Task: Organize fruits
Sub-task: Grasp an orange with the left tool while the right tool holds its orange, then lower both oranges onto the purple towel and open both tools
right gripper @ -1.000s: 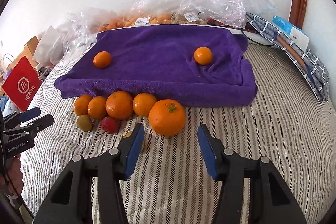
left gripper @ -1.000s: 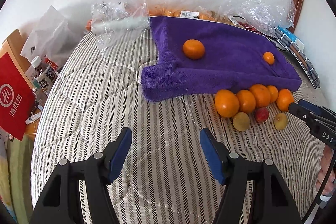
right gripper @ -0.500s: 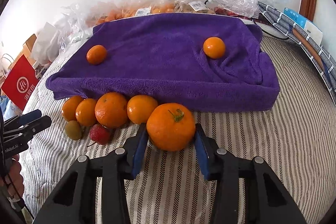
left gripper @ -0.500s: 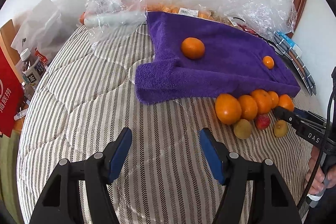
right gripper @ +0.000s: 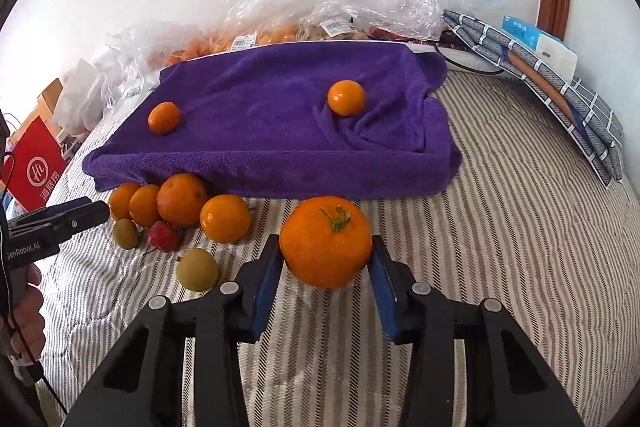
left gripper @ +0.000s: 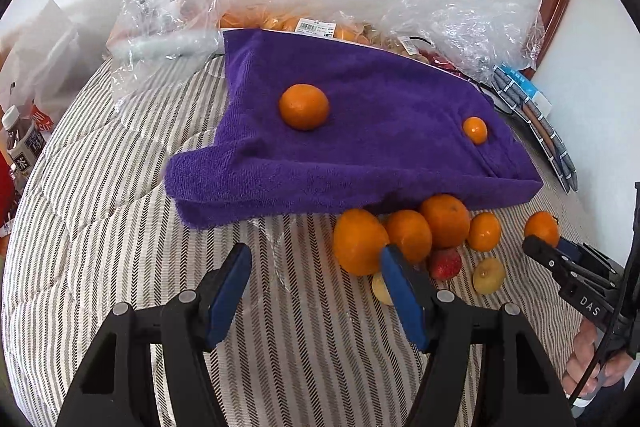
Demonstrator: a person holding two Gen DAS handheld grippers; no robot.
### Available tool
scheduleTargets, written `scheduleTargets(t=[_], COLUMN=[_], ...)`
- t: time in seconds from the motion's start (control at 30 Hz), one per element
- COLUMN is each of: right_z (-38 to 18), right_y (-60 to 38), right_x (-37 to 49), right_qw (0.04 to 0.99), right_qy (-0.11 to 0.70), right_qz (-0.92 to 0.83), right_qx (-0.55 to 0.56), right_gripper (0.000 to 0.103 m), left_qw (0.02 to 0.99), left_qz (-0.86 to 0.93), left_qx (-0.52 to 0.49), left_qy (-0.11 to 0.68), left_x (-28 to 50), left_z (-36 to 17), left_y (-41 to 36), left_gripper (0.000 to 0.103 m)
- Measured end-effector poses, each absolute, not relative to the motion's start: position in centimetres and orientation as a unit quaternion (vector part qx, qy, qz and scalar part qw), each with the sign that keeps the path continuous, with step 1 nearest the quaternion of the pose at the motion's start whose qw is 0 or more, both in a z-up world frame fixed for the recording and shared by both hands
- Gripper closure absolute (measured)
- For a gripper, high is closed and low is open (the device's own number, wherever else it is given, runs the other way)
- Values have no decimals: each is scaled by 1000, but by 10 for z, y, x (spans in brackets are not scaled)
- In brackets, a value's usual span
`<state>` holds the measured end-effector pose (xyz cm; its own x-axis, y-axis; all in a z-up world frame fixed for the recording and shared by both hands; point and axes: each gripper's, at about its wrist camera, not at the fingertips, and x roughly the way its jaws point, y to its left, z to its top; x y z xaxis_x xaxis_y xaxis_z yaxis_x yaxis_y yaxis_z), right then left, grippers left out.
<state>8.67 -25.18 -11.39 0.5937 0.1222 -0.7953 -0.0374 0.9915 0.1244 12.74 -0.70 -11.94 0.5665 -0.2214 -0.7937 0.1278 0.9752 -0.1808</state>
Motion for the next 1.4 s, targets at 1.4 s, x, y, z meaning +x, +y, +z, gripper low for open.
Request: scheduleTargets(t=[1.4], right_z=[-115], right_y=[-259], right_x=[89], right_qw=[897], right_qy=[438], right_qz=[30], right_qx=[47], right_gripper=[61], left_qw=[887], left_qz=[-111], left_qx=[-53], left_qy=[445], left_x=[122], left_z=[-121], left_y=[-10], left_gripper=[72])
